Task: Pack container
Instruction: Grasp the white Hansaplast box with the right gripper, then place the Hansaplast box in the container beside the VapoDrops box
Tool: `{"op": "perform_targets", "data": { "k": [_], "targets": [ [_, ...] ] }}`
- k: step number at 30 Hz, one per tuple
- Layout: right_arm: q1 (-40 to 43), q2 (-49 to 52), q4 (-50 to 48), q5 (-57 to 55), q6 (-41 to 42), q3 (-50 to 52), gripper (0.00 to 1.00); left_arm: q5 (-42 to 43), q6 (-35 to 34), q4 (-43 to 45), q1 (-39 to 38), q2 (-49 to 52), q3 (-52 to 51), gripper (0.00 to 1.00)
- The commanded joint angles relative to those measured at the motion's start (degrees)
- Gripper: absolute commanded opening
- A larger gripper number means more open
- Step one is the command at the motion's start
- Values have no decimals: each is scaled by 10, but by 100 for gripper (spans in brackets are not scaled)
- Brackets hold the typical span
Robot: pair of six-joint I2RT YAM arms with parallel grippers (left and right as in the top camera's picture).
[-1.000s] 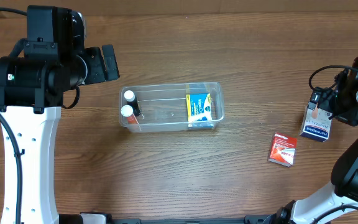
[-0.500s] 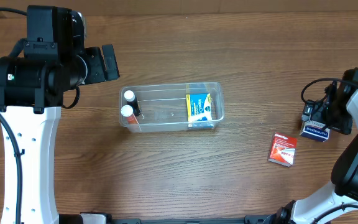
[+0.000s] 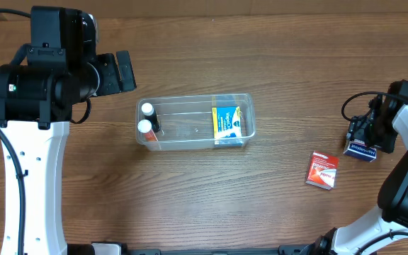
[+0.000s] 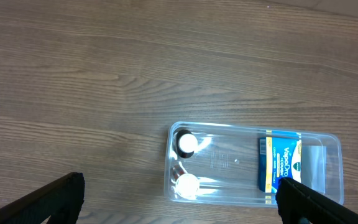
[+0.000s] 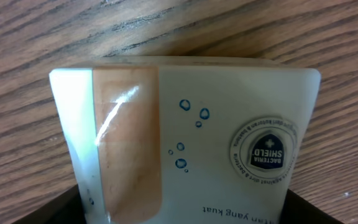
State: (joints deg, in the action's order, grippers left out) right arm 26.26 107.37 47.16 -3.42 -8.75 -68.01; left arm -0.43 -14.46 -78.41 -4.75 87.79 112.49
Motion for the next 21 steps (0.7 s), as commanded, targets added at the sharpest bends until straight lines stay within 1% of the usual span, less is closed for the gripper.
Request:
{"op": "perform_targets", "data": {
  "k": [1, 2, 3, 5, 7, 11, 14, 15, 17, 21],
  "targets": [
    [4, 1, -2, 0, 15, 2, 70, -2, 12, 1, 3, 1, -2, 100],
    [2, 0, 3, 13, 20, -5, 66, -2, 12, 1, 3, 1, -2, 100],
    [0, -2, 10, 22, 32, -14, 65, -2, 12, 1, 3, 1, -2, 100],
    [-12, -7, 39, 28, 47, -47, 67, -2, 12, 2, 3, 1, -2, 100],
    [-38, -22, 88, 30, 65, -106, 66, -2, 12, 3, 3, 1, -2, 100],
    [-105, -57, 176, 32, 94, -210, 66, -2, 12, 3, 3, 1, -2, 100],
    [-179, -92, 222, 32, 106, -264, 65, -2, 12, 3, 3, 1, -2, 100],
    [-203, -103, 230, 31, 106, -273, 64, -2, 12, 3, 3, 1, -2, 100],
    [-276, -134, 239, 31, 110, -286, 60, -2, 12, 6, 3, 1, -2, 100],
    [-416, -164, 236, 31, 182, -287, 60, -2, 12, 6, 3, 1, -2, 100]
  ]
}}
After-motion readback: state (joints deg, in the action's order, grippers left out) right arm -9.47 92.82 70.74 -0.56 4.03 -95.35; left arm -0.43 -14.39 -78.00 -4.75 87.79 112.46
